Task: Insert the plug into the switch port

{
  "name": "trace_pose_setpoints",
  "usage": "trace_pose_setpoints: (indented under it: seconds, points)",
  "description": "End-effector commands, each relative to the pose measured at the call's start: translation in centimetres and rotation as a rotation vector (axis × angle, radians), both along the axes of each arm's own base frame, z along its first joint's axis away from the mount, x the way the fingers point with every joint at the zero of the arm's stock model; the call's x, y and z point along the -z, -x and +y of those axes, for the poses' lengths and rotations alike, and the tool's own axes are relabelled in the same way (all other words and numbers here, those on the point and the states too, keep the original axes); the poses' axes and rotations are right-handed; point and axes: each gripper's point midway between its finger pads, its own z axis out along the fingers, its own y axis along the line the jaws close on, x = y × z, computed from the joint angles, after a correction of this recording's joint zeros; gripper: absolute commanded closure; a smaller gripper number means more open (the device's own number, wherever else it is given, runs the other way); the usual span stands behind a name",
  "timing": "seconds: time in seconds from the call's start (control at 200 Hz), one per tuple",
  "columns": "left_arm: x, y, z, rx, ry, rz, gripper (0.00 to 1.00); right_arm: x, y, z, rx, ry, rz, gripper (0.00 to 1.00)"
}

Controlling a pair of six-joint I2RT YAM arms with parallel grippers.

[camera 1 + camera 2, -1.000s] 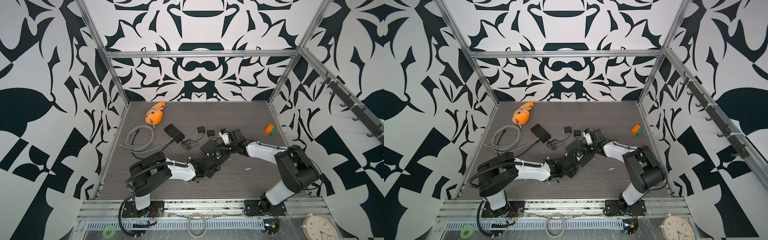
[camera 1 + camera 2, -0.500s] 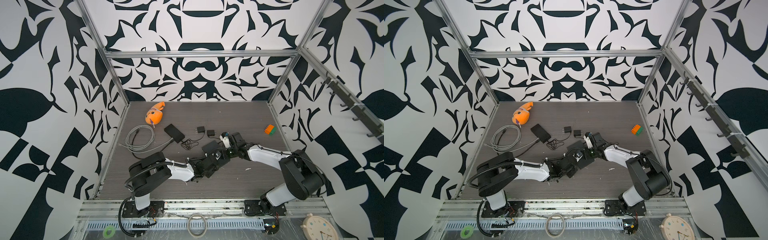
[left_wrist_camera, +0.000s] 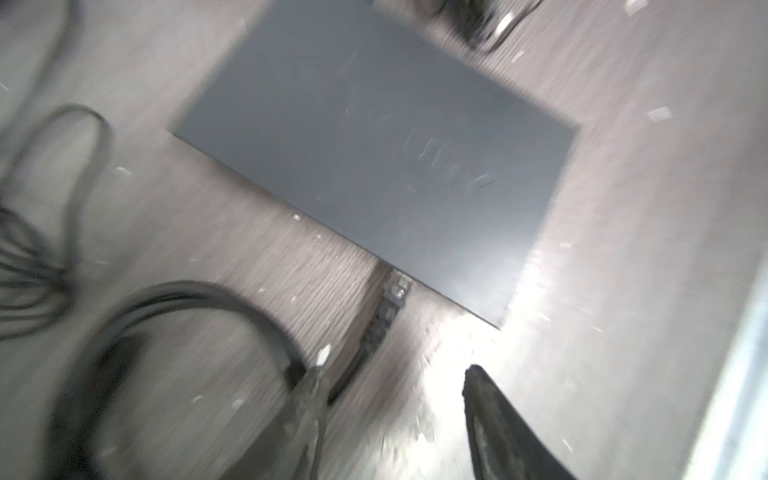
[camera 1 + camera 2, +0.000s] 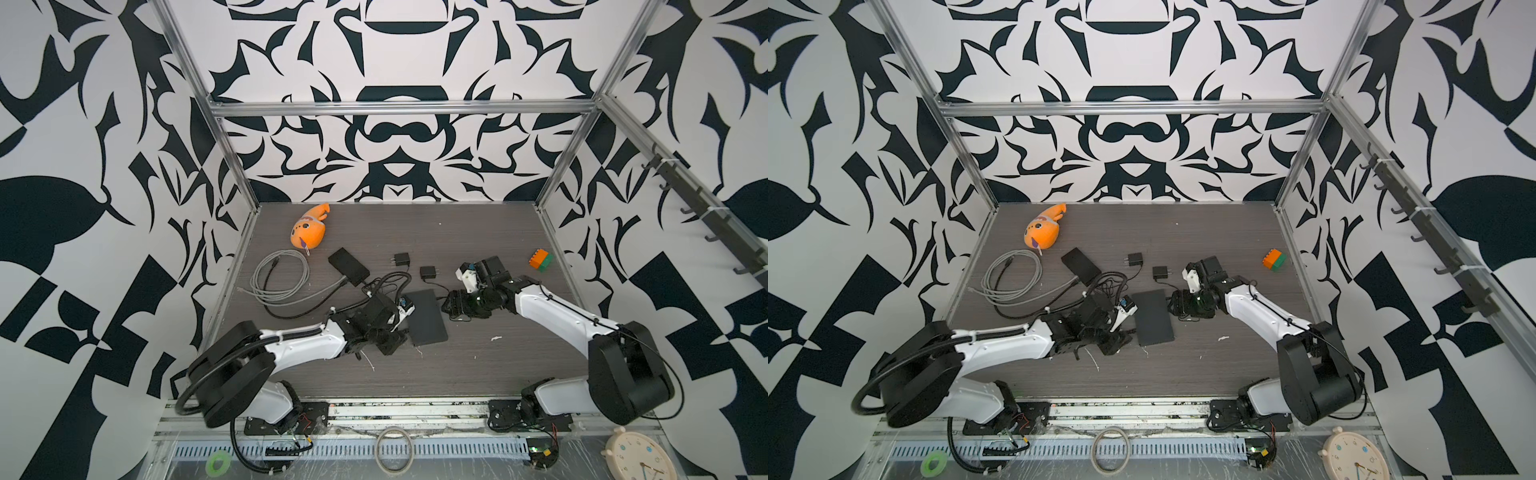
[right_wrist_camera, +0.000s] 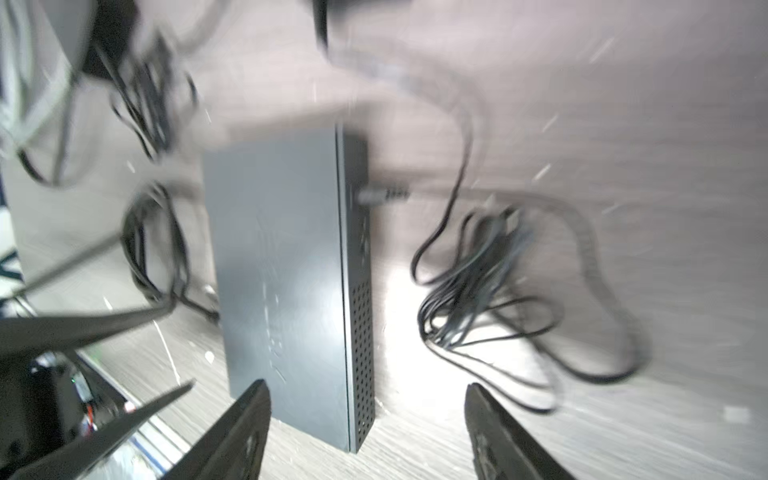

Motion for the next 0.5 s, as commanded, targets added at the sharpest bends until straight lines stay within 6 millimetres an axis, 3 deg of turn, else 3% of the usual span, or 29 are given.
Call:
trace_pose_setpoints:
  seconds: [0.0, 0.11, 0.125, 0.14, 0.155, 0.28, 0.385, 0.495]
  points:
    - [-1.8, 0.8, 0.6, 0.061, 0.068, 0.021, 0.43, -3.5, -1.4, 0.0, 0.002, -0.025, -0.085, 0.22]
    - [-4.8, -3.6, 3.3, -0.172, 0.171, -0.033, 0.4, -4.6, -2.7, -1.3, 0.051, 0.028, -0.173, 0.22]
    - [-5.1, -4.5, 4.0, -0.229, 0.191, -0.029, 0.3, -4.7, -2.9, -1.6, 0.067, 0.042, -0.192, 0.2]
    - [-5.3, -5.5, 4.9, -0.287, 0.202, -0.034, 0.07, -4.8, -3.2, -2.0, 0.084, 0.06, -0.216, 0.18]
    - [-5.5, -6.5, 5.8, -0.349, 0.214, -0.036, 0.0, -5.0, -3.5, -2.4, 0.098, 0.072, -0.24, 0.16]
    - [-7.0, -11.9, 13.9, -0.74, 0.189, -0.165, 0.01, -6.9, -6.1, -7.8, 0.329, 0.255, -0.526, 0.08]
    - [-9.0, -13.8, 19.5, -0.94, 0.11, -0.263, 0.01, -8.9, -6.8, -11.9, 0.435, 0.428, -0.78, 0.08]
    - [-10.1, -14.8, 23.0, -0.971, 0.007, -0.395, 0.0, -8.1, -6.5, -15.8, 0.501, 0.619, -0.824, 0.07]
